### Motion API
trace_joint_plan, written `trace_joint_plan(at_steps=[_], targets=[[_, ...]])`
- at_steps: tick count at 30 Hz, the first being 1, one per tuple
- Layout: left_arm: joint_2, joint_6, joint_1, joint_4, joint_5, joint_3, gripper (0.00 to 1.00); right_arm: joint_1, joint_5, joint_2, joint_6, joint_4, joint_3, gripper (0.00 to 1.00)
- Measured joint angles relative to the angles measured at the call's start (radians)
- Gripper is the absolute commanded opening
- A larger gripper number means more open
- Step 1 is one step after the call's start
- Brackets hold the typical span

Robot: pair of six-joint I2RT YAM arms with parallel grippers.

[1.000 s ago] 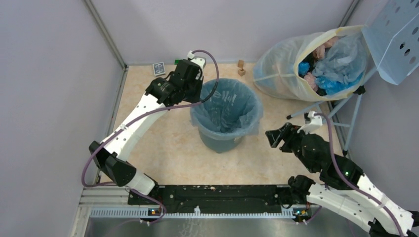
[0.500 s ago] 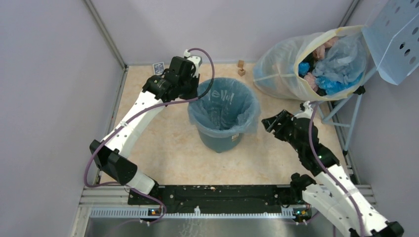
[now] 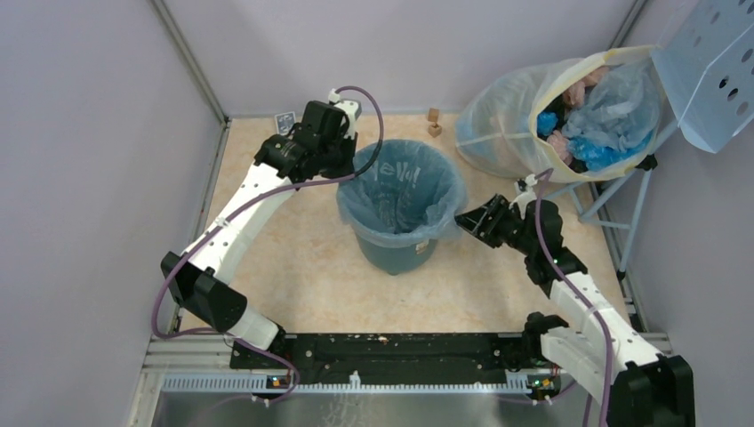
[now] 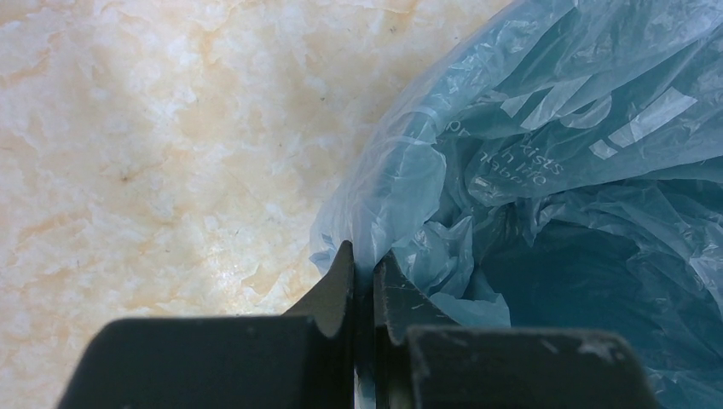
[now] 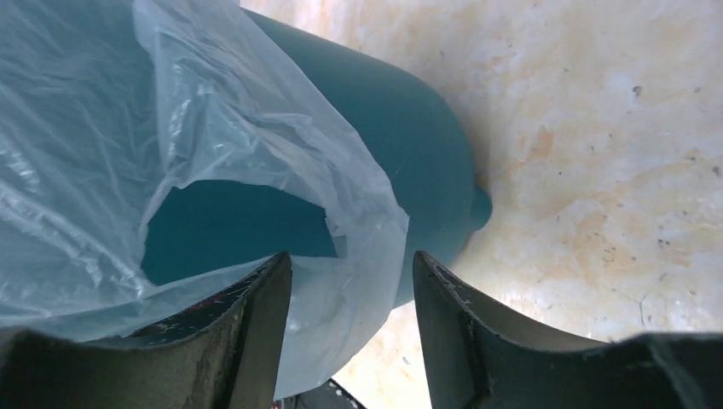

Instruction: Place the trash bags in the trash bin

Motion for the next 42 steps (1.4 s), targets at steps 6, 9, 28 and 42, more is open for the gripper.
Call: trace_joint_plan(at_steps=[6,9,28,42], targets=[[0.001,-0.007,0.018,0.003,0.023,-0.002,0.00,0.000,-0.084,0.158,0.008,0.134,-0.057,0.42],[0.004,-0.012,0.031,0.009,0.030,-0.002,0.00,0.000,-0.097,0.212,0.008,0.172,-0.087,0.42],[0.119,-0.095,0.139,0.047,0.087,0.085,0.02,0.000,0.205,-0.103,-0.247,-0.150,0.068,0.83],[0.327,-0.154,0.154,0.137,0.134,0.277,0.96,0.000,0.413,-0.389,-0.441,-0.283,0.030,0.84]])
